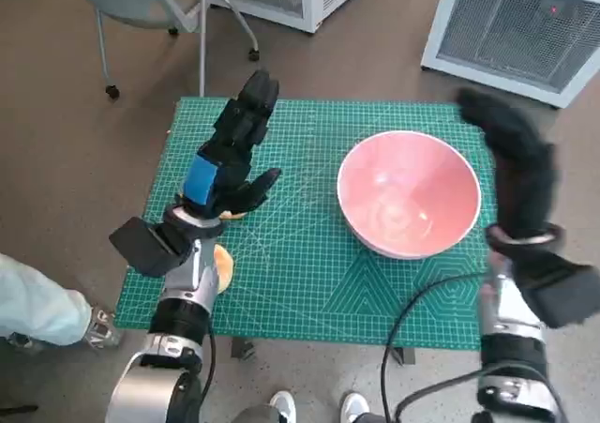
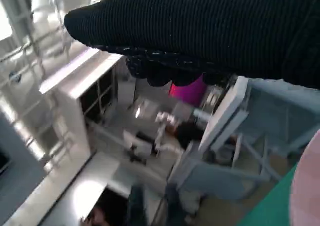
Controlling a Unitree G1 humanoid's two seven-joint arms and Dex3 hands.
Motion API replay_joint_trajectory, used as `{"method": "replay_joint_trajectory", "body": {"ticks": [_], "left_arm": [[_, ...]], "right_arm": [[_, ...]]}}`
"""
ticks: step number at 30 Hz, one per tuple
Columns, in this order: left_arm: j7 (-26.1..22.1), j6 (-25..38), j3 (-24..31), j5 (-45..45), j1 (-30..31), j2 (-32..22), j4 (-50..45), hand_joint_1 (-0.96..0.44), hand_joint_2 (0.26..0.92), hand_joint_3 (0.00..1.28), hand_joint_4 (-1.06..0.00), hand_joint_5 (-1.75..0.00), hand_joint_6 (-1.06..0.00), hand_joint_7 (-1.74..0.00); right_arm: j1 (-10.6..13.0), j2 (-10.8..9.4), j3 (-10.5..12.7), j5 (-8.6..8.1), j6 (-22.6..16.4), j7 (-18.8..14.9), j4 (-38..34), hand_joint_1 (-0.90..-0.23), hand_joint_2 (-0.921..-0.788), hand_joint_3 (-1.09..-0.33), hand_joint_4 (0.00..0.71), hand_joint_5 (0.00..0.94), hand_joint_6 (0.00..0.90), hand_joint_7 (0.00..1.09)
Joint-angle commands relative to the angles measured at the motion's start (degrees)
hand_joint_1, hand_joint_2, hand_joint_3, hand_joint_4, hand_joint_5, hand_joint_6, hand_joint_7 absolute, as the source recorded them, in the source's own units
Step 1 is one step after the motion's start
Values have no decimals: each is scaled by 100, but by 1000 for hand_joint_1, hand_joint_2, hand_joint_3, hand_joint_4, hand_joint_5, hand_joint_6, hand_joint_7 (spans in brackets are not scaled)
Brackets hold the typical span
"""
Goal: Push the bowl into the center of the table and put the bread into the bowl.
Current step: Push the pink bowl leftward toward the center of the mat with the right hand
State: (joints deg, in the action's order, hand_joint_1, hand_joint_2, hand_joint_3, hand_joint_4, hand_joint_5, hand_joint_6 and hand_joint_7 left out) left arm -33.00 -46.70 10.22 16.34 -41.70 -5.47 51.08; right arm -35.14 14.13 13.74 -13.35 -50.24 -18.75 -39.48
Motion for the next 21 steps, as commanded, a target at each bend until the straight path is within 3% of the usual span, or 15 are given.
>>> {"method": "replay_joint_trajectory", "body": {"ticks": [1,5,12,18,21], "left_arm": [[-26,5,38,44,-95,59,100,-678,921,383,-51,-1,-159,-6],[-37,11,44,49,-113,81,142,-671,921,381,-53,-1,-161,-6],[-107,31,73,86,-151,100,194,-660,921,381,-53,-1,-162,-6],[-160,36,111,102,-181,90,234,-653,921,381,-53,-1,-162,-6],[-191,59,130,117,-194,84,247,-654,921,381,-54,-1,-162,-6]], "right_arm": [[-1,-12,273,17,-164,346,-667,-709,-921,-811,102,0,-1,427],[-139,-7,463,135,-310,783,-1326,-659,-921,-863,102,1,-1,434],[-409,66,615,244,-274,1322,-2315,-648,-921,-918,111,4,16,460],[-612,47,726,164,61,1350,-2875,-652,-921,-933,111,3,33,469],[-732,-4,796,75,439,1253,-3101,-647,-921,-934,109,2,23,461]]}}
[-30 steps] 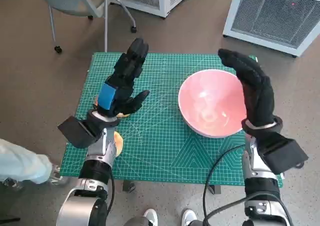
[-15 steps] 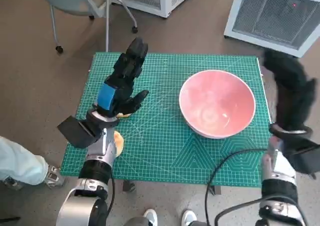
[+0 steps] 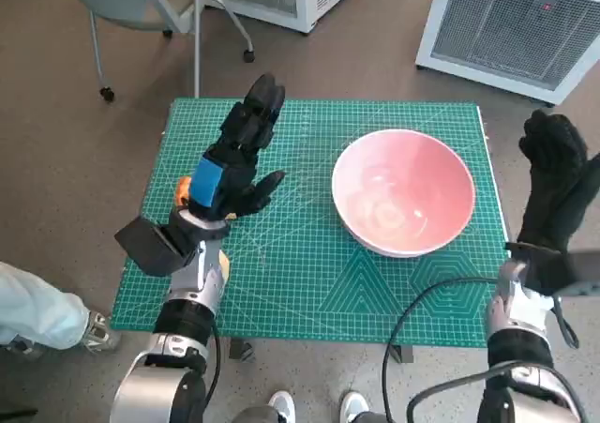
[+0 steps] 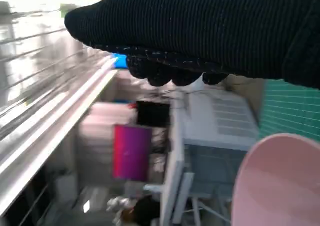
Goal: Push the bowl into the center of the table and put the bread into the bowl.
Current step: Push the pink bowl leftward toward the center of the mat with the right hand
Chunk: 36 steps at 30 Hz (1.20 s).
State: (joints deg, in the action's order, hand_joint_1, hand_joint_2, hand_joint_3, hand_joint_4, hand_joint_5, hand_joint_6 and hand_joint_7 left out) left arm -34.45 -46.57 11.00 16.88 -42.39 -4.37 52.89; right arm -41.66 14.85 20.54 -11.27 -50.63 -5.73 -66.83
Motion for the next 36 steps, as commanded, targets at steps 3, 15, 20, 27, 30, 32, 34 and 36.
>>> {"method": "replay_joint_trajectory", "body": {"ticks": [3,15,20,27,30,32,34,36], "left_arm": [[-49,59,60,58,-133,-28,65,-655,921,380,-55,-2,-164,-7],[-35,53,79,31,-97,-74,7,-654,921,375,-66,-5,-172,-10],[-12,13,84,10,-40,-105,-59,-664,921,372,-67,-5,-174,-10],[24,-42,81,-29,53,-133,-135,-671,921,368,-70,-5,-177,-11],[46,-57,87,-43,112,-164,-203,-675,921,367,-71,-5,-177,-11],[58,-59,94,-45,143,-181,-237,-678,921,366,-72,-5,-178,-11],[66,-60,103,-44,176,-199,-270,-679,921,366,-72,-5,-178,-10],[87,-61,109,-49,210,-215,-308,-681,921,365,-74,-5,-178,-10]], "right_arm": [[-183,-137,204,-230,802,-145,-495,-630,-921,-938,108,1,12,448],[-628,-458,702,-772,1943,-562,-784,-614,-921,-959,98,2,13,378],[-823,-639,951,-1030,2368,-745,-852,-616,-921,-958,101,4,25,352],[-991,-839,1197,-1253,2742,-852,-884,-611,-921,-947,110,6,57,348],[-1063,-921,1303,-1342,2905,-901,-901,-608,-921,-946,109,5,66,347],[-1100,-965,1365,-1390,2982,-935,-903,-603,-921,-948,106,3,71,345],[-1146,-1017,1422,-1446,3052,-968,-904,-599,-921,-949,104,2,73,342],[-1193,-1072,1472,-1498,3110,-1009,-901,-598,-921,-948,96,1,72,337]]}}
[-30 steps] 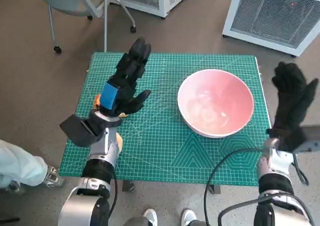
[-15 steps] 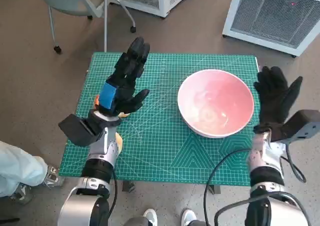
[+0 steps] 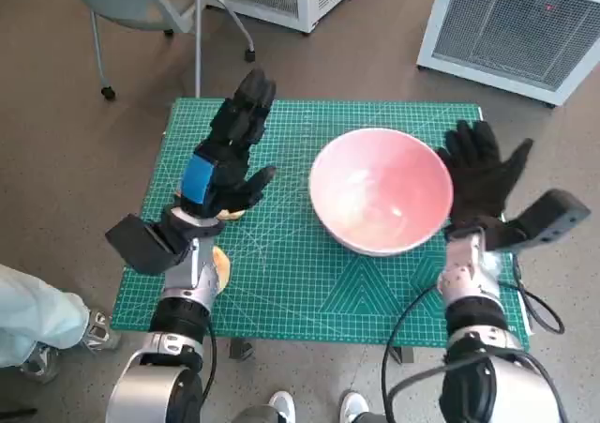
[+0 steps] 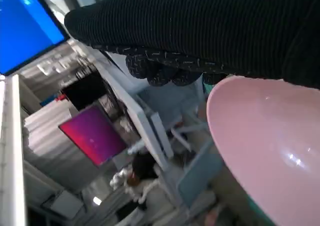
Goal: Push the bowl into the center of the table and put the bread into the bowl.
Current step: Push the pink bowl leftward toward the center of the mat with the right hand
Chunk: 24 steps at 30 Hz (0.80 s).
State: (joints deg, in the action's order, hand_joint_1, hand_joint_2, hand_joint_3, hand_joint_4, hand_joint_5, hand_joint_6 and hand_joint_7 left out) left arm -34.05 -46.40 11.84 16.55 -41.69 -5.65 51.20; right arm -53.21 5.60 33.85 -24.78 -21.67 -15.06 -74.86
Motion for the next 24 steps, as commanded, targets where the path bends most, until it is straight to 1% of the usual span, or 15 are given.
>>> {"method": "replay_joint_trajectory", "body": {"ticks": [1,10,20,24], "left_arm": [[60,-75,25,-19,155,-93,-160,-681,921,365,-76,-6,-178,-10],[159,-34,37,-6,295,-148,-329,-689,921,362,-94,-12,-179,-10],[270,10,47,0,409,-189,-476,-700,921,344,-83,-3,-180,-8],[322,10,48,-8,445,-199,-530,-691,921,343,-79,-1,-179,-7]], "right_arm": [[-53,-166,161,-163,234,-96,-96,-598,-921,-946,89,0,68,332],[-224,-330,311,-310,410,-244,-95,-606,-921,-922,75,0,67,309],[-359,-516,331,-288,495,-284,-134,-618,-921,-903,76,1,51,279],[-397,-565,333,-262,550,-278,-153,-612,-921,-899,76,1,56,273]]}}
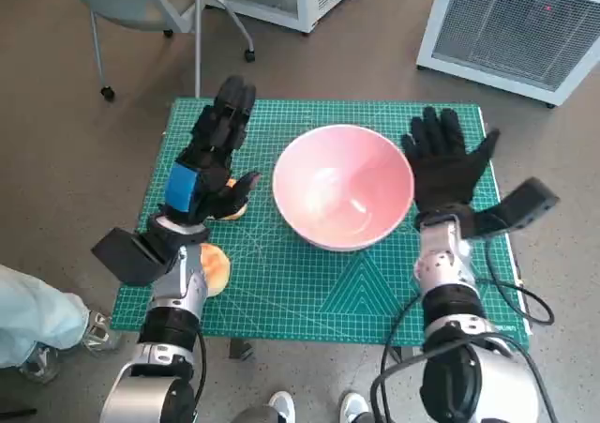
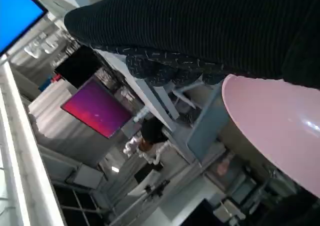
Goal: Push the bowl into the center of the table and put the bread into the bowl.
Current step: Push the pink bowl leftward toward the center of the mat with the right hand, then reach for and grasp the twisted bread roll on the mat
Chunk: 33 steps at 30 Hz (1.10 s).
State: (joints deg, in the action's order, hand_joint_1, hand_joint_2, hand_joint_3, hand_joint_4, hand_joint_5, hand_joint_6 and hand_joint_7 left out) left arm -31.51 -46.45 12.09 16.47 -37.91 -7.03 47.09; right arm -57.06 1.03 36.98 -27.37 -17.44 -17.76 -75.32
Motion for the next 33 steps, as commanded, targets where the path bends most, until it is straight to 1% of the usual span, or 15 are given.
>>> {"method": "replay_joint_trajectory", "body": {"ticks": [1,4,8,13,14,15,16,17,18,19,21,23,25,28,33], "left_arm": [[84,13,23,-8,73,-63,-127,-690,921,343,-79,-2,-179,-7],[119,-6,28,-13,93,-64,-138,-688,921,344,-77,-2,-178,-6],[172,-61,18,-37,121,-57,-120,-685,921,343,-79,-3,-181,-7],[209,-110,14,-49,145,-48,-79,-670,921,343,-79,-2,-189,-10],[215,-119,16,-52,145,-46,-62,-669,921,343,-79,-2,-189,-11],[220,-125,16,-54,143,-46,-49,-668,921,343,-78,-2,-190,-11],[224,-131,15,-55,146,-44,-44,-667,921,343,-78,-1,-190,-11],[226,-129,14,-53,144,-41,-41,-667,921,344,-77,-1,-190,-11],[229,-125,11,-52,143,-38,-43,-668,921,344,-77,-1,-190,-10],[226,-115,7,-44,131,-29,-41,-668,921,345,-76,-1,-190,-10],[204,-93,3,-19,114,-13,-37,-670,921,347,-76,-1,-189,-9],[176,-67,0,8,94,3,-32,-671,921,348,-74,0,-188,-8],[154,-44,-9,26,67,26,-29,-672,921,350,-73,0,-187,-8],[134,-29,-27,31,34,59,-38,-678,921,353,-68,0,-186,-7],[172,-83,-82,-59,-26,94,-48,-690,921,355,-66,0,-186,-6]], "right_arm": [[-17,-114,21,2,139,-4,-111,-612,-921,-899,76,1,57,272],[-47,-113,-18,61,194,51,-127,-606,-921,-888,75,0,66,268],[-73,-36,-103,188,248,115,-126,-598,-921,-883,72,0,72,260],[-72,152,-347,470,175,213,-90,-581,-921,-882,65,0,77,252],[-63,205,-455,600,89,242,-70,-580,-921,-881,65,0,78,252],[-57,240,-531,690,27,263,-56,-578,-921,-881,64,0,79,249],[-42,285,-643,818,-97,272,-26,-579,-921,-882,63,0,77,245],[-18,336,-802,1003,-287,282,17,-580,-921,-883,64,0,75,243],[-3,367,-904,1121,-413,288,44,-584,-921,-886,67,2,71,238],[32,419,-1073,1313,-645,274,93,-585,-921,-887,68,3,70,236],[92,488,-1310,1571,-998,245,164,-601,-921,-888,71,4,67,231],[149,548,-1493,1763,-1314,207,232,-613,-921,-886,74,5,66,228],[209,605,-1641,1904,-1634,141,318,-627,-921,-882,77,6,69,228],[297,665,-1803,2031,-2068,42,465,-655,-921,-863,86,9,77,232],[516,647,-1987,2046,-2751,-118,902,-691,-921,-840,106,15,86,240]]}}
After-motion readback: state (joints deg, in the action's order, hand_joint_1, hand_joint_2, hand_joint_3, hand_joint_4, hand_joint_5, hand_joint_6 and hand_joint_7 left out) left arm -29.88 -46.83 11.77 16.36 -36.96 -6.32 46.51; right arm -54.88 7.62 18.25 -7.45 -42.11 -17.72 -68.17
